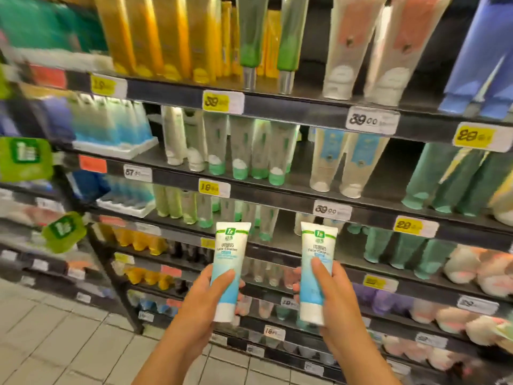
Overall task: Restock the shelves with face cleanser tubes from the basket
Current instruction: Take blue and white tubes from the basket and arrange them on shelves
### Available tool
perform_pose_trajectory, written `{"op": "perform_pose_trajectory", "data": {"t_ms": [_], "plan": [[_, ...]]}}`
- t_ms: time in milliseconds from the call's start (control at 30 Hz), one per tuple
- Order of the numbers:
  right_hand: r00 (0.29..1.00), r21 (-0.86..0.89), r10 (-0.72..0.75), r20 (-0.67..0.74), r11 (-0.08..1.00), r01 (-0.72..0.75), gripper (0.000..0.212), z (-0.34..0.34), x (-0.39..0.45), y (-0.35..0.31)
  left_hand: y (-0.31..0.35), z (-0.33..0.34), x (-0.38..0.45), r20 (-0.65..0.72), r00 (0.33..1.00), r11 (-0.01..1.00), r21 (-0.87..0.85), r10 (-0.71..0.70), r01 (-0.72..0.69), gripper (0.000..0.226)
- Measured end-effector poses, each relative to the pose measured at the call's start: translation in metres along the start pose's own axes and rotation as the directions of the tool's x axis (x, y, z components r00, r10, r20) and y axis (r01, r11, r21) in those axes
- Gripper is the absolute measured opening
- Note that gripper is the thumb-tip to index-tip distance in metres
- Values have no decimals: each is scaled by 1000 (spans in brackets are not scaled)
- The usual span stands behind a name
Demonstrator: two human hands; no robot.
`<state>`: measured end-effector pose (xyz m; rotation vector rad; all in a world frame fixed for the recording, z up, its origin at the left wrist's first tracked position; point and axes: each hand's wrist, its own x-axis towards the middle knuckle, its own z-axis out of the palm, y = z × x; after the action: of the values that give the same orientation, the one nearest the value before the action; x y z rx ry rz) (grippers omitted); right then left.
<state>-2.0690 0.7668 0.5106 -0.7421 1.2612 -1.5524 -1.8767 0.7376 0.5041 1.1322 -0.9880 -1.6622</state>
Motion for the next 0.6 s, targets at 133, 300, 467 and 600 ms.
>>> {"op": "perform_pose_trajectory", "data": {"t_ms": [133, 300, 467, 600], "plan": [[997, 18, 8, 83, 1000, -9, 21, 79, -3, 10, 35, -74, -11, -73, 996, 998, -41, 42, -45, 23], [981, 106, 40, 191, 992, -62, 17, 181, -4, 28, 68, -169, -15, -143, 987, 997, -16, 67, -70, 21], [972, 162, 45, 231, 983, -84, 17, 260, 10, 40, 94, -238, -4, -151, 984, 995, 15, 96, -95, 28], [967, 152, 20, 256, 986, -61, 19, 296, 28, 44, 113, -275, 11, -126, 986, 994, -6, 107, -109, 40]]}}
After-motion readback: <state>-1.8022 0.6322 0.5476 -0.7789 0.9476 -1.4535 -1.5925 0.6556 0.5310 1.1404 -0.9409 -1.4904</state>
